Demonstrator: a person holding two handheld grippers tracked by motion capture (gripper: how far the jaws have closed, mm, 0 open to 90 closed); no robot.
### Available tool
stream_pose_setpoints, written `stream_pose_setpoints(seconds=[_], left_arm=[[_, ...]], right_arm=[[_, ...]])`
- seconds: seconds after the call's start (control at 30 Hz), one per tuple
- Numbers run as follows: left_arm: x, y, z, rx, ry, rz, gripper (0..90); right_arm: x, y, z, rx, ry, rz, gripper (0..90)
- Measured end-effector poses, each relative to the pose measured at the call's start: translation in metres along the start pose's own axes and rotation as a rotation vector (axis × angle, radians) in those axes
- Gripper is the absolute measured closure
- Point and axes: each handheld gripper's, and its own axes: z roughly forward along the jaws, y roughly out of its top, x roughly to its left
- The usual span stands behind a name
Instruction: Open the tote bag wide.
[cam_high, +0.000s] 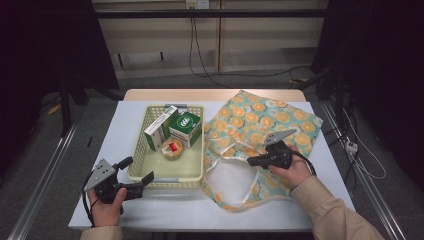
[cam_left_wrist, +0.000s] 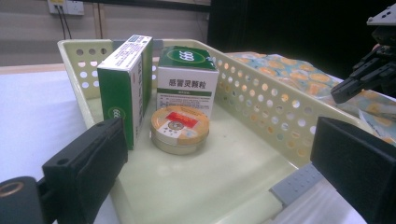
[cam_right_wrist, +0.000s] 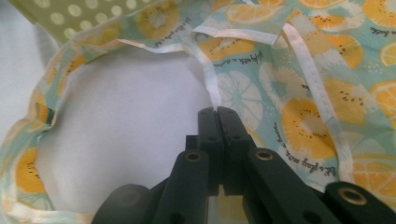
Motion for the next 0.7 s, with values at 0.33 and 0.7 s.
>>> stream_pose_setpoints(seconds=[0.33,0.7], left_arm=[[0.0,0.0,0.002,0.003,-0.004,-0.002,3.8],[0.0,0.0,0.002,0.004,-0.002,-0.003,3.8]], right_arm=[[-0.016,-0.001,-0.005,-0.035,-0.018,0.057,90.0],[-0.024,0.0,-0.011,-0.068,-0.009,0.091,87.8]])
